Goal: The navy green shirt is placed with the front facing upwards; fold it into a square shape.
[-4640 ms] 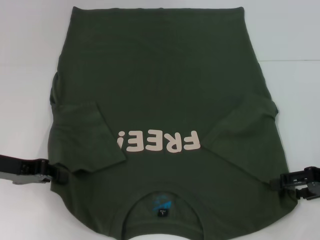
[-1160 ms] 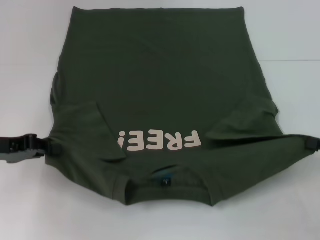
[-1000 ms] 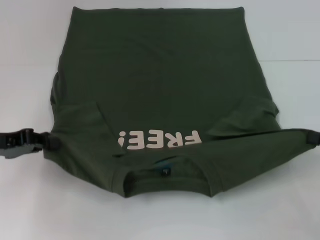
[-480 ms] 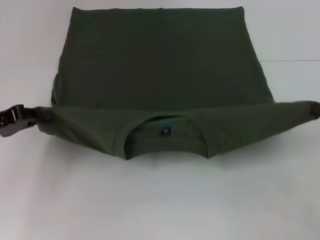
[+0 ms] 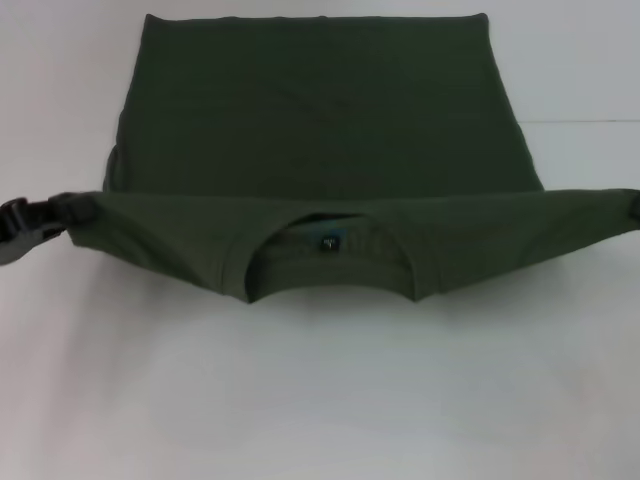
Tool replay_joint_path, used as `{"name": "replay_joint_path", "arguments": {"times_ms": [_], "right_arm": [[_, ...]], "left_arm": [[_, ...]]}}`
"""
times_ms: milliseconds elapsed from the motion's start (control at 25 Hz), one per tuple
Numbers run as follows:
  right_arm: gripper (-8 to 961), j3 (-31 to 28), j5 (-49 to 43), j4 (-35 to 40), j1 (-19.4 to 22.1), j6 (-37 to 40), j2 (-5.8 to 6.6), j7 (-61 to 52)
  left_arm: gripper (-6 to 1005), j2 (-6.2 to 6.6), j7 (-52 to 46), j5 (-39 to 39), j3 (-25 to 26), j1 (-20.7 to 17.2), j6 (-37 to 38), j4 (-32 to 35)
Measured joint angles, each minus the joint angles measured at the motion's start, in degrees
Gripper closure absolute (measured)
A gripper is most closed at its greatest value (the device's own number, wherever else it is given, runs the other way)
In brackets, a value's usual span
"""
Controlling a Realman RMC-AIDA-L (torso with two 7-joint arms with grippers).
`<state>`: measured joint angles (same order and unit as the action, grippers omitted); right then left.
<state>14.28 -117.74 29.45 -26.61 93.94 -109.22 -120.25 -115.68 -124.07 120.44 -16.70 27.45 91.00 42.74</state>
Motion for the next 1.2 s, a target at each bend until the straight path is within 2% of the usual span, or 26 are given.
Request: {"name": "replay_joint_path", "arguments": {"times_ms": [400,720,760,1000,1200], "right_arm": [[940,2.5,-0.4,0.9,3.2,9.9,1.36,4.0],[940,7.0,-0.5,0.9,5.1,17.2,2.68,8.3],[940,9.3,-0.6,0.9,5.4,18.7,3.14,9.0],[940,14.8,-2.8,0.4,5.4,19.7,4.01,10.6],[941,19.3,-3.3,0.3,5.0,19.8,4.68,11.3]], "left_arm": [[941,-0.13,1.5,-0.3,2.2,-4.4,9.2,0.6],[941,-0.03,1.4,1.5,2.8,-7.7,16.2,1.5],[941,0.04,1.2,2.5,3.0,-7.9,17.4,1.8],[941,0.30,0.4,8.4,4.4,-8.9,25.4,4.1],[941,0.59,-0.1,11.6,2.7,-10.4,26.8,5.8]]}}
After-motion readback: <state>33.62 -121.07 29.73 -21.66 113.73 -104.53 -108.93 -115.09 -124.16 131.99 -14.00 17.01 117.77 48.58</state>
